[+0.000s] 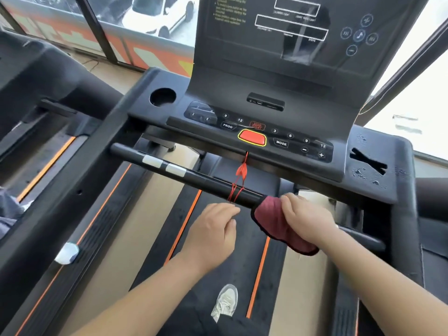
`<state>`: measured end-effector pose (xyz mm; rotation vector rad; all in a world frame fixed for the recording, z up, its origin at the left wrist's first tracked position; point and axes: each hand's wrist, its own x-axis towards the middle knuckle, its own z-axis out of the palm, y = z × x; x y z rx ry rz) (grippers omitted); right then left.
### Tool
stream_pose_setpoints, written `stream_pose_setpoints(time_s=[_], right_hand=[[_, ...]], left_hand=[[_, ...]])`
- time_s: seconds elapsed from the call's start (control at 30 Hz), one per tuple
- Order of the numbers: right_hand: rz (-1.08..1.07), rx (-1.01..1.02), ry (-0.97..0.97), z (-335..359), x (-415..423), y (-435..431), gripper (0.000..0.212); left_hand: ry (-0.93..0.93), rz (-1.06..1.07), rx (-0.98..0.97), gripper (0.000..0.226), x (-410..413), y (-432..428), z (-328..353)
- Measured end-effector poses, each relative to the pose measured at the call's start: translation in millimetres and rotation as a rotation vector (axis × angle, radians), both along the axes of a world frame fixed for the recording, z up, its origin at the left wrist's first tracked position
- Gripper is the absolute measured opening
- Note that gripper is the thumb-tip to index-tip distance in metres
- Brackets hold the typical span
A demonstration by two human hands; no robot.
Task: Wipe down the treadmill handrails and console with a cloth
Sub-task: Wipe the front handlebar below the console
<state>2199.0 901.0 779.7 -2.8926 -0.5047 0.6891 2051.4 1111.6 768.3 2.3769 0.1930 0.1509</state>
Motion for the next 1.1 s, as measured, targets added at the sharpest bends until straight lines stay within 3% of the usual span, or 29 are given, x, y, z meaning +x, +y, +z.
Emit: stream_pose_setpoints(time_s=[0.1, 0.17, 0.27, 0.33, 0.4, 0.47, 0.53, 0.6, 0.77, 0.87, 1.1], right_hand=[[0.102, -0.004, -0.192, -1, -26, 44, 0.059], [0.127, -0.036, -0.185, 0, -24, 45, 0.063], [0.162, -0.042, -0.132, 4, -8, 4, 0.041], [0.110, -0.125, -0.122, 7, -1, -35, 0.049], [-0.102, -0.149, -0.048, 13, 8, -69, 0.063], [-0.205, -0.150, -0.004, 13, 10, -81, 0.056], [-0.097, -0.135, -0.057, 9, 4, -70, 0.032], [0.079, -0.129, -0.203, 2, -11, -37, 0.024], [0.171, -0.091, -0.339, -14, -31, 44, 0.051], [0.168, -0.003, -0.326, -12, -25, 33, 0.052], [-0.103, -0.181, -0.192, 8, -12, -38, 0.028]], left_hand=[[0.017, 0.014, -0.006, 0.034, 0, 0, 4], [0.021, 0.017, -0.018, 0.034, 2, 0, 4], [0.025, 0.006, -0.046, 0.034, 7, -3, 3], [0.034, -0.011, -0.059, 0.034, 9, -7, 2], [0.048, -0.029, -0.063, 0.034, 10, -10, 2], [0.064, -0.040, -0.065, 0.034, 9, -11, 1], [0.085, -0.041, -0.064, 0.034, 9, -11, 1], [0.099, -0.030, -0.057, 0.033, 9, -10, 2], [0.162, -0.032, -0.068, 0.027, 16, -4, 7], [0.248, -0.057, -0.094, 0.025, 19, 4, 9], [0.323, -0.173, -0.138, 0.027, 35, 16, 11]])
